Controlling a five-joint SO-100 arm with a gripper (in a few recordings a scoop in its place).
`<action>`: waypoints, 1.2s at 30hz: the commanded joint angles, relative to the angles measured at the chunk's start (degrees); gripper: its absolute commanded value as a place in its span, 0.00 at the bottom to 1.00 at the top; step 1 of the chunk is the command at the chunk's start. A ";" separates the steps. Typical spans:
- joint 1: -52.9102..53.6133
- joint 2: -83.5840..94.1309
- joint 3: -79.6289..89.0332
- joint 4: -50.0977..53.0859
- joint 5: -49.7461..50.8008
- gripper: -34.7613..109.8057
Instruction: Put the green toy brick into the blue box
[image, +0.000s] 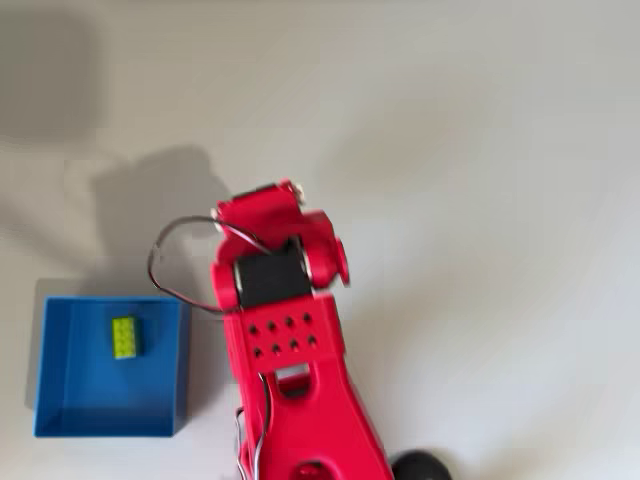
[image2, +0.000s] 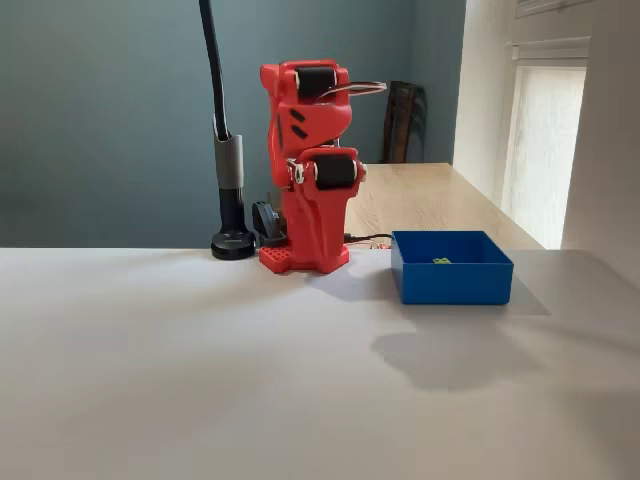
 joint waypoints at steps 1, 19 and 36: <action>1.05 10.20 6.86 -2.20 -0.44 0.24; 7.47 35.95 32.52 -3.52 3.08 0.24; 10.11 47.02 39.81 -3.60 3.08 0.24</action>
